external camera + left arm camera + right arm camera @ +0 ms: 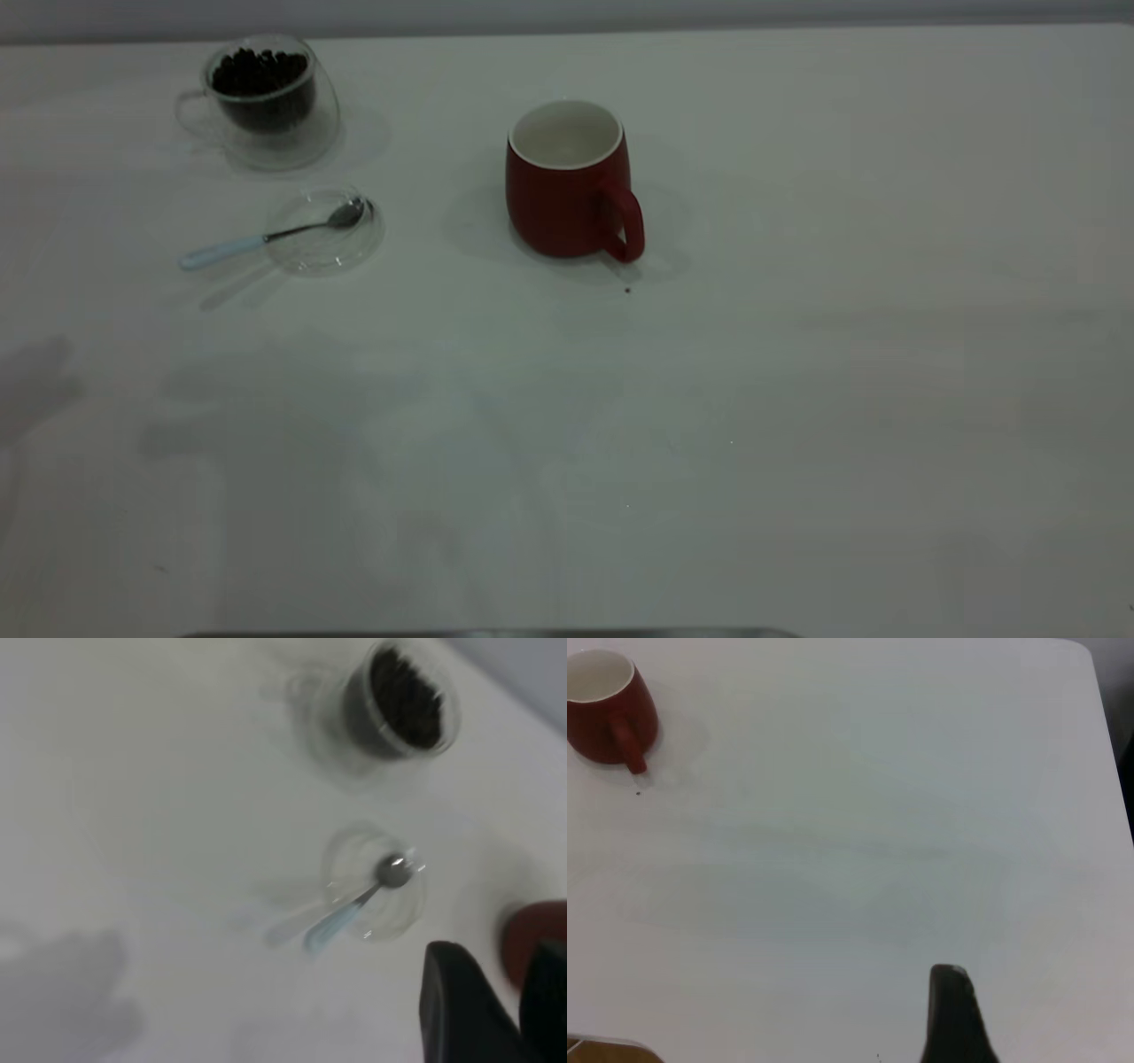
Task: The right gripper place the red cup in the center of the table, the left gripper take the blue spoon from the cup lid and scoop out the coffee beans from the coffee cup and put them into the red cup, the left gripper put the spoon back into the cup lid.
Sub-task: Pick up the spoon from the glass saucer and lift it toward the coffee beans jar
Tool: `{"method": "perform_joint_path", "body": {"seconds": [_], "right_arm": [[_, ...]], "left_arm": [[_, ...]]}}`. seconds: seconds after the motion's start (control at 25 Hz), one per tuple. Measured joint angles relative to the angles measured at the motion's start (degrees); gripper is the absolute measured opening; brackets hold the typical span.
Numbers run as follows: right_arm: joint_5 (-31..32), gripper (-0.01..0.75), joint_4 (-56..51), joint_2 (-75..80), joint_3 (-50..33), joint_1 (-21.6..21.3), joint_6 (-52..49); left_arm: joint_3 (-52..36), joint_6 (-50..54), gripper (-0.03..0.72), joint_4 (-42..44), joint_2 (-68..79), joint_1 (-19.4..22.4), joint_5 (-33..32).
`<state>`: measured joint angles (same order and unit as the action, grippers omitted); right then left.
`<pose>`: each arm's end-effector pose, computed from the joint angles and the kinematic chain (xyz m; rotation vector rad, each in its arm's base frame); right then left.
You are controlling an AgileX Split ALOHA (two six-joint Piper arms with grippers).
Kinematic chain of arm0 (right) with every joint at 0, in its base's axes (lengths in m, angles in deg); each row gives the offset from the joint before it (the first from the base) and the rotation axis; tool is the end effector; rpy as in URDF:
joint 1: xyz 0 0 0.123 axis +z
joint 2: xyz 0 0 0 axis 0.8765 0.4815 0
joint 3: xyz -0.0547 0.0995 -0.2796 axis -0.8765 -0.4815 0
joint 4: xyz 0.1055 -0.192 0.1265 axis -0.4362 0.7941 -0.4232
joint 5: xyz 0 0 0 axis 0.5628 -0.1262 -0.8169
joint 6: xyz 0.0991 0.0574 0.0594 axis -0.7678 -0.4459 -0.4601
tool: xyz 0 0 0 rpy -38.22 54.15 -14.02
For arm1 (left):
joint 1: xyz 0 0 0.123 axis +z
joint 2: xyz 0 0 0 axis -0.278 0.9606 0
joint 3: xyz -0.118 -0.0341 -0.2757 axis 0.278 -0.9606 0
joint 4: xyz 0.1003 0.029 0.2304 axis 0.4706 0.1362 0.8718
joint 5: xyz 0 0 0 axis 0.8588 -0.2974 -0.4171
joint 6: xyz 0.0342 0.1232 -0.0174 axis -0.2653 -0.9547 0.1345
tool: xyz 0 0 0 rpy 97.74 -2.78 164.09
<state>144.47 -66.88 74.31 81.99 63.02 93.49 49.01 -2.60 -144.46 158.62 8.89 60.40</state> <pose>0.0096 0.0054 0.2432 -0.1204 2.1227 0.0253 0.2667 0.0720 0.1563 -0.6722 2.3092 -0.3836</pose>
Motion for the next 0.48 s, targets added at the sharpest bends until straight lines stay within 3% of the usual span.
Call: {"method": "perform_joint_path", "body": {"seconds": [0.24,0.48], "right_arm": [[0.00,0.520,0.00,0.00,0.00,0.00,0.00],[0.00,0.520,0.00,0.00,0.00,0.00,0.00]], "left_arm": [[0.00,-3.53,0.266,-7.01,8.81,0.00,-1.76],[1.74,-10.42,0.452,-14.26,24.66,0.00,-4.93]]}}
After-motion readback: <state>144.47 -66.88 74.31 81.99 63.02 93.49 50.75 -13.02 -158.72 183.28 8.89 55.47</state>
